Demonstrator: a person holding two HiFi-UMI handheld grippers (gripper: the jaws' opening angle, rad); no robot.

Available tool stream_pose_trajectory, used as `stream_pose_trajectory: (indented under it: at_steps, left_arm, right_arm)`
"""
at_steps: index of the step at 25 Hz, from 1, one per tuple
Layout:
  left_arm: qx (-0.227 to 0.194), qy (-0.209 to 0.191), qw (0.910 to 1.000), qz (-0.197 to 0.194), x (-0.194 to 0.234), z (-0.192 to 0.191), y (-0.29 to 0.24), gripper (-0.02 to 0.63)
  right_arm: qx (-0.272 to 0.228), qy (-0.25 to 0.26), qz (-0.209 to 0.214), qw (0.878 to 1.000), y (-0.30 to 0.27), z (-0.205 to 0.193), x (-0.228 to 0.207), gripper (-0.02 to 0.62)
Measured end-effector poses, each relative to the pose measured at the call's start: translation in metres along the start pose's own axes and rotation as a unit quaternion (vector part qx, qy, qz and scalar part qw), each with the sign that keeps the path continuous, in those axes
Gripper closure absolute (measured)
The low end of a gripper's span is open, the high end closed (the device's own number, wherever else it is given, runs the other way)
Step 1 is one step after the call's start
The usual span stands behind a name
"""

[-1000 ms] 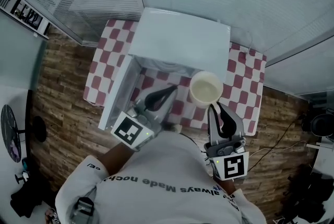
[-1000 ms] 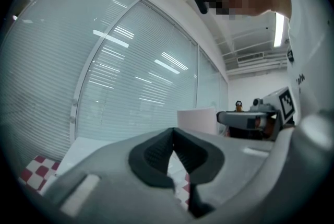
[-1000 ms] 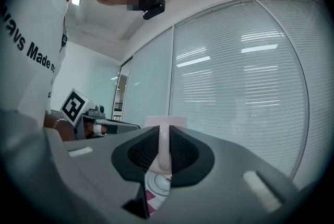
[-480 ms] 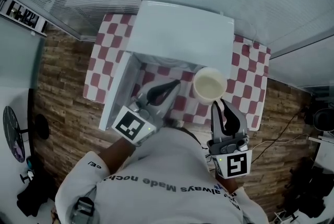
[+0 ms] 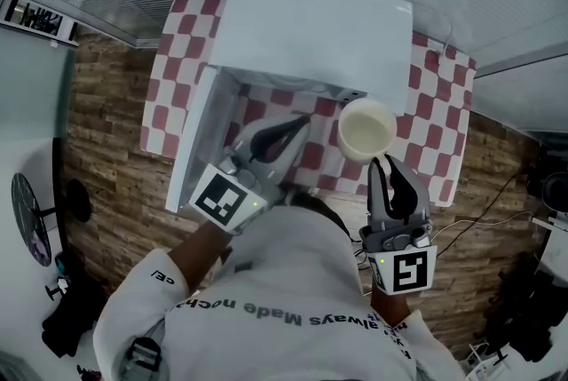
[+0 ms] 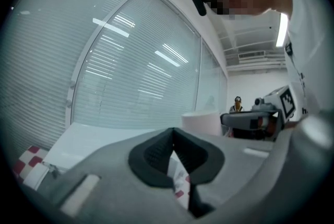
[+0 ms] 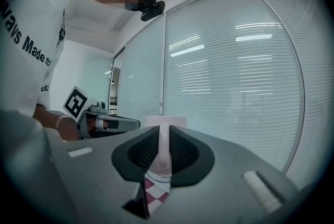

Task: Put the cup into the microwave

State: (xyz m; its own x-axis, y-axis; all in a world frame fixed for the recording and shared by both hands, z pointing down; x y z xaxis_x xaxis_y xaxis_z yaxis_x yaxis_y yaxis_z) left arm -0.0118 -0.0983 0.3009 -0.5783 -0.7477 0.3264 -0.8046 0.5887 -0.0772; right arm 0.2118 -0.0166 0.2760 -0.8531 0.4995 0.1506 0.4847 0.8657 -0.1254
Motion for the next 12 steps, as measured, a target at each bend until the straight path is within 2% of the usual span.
stream_pose_trajectory:
  at_steps: [6,9,12]
  left_arm:
    - [0.003,-0.008,1.0000,0.004,0.014,-0.018,0.000,0.602]
    - [0.008,-0.003,0.9999,0.007,0.020,-0.031,0.003,0.603]
    - [0.016,0.011,0.9997,0.015,0.027,-0.044,0.006,0.603]
  right_arm:
    - [0.007,-0.010,0.010,1.000,-0.010,-0.022,0.010,0.549]
    - [0.012,-0.026,0.008,1.000,-0.017,-0.032,0.018,0.549]
    - [0.024,-0.017,0.024,0.999,-0.021,-0.049,0.025,0.549]
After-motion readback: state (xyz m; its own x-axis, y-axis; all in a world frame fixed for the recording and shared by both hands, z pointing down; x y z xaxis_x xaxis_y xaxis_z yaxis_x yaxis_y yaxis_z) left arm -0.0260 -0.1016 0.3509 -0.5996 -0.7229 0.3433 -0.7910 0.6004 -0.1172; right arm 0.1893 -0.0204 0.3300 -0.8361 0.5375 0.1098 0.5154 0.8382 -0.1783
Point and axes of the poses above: the fingertips, and each gripper's own axes: y backward along the fingers, x to its left, z out of its top, the point moved 10 cm from there along y, backward along the fingers, and after that the axes turned 8 degrees about y, right-handed, at the moved point
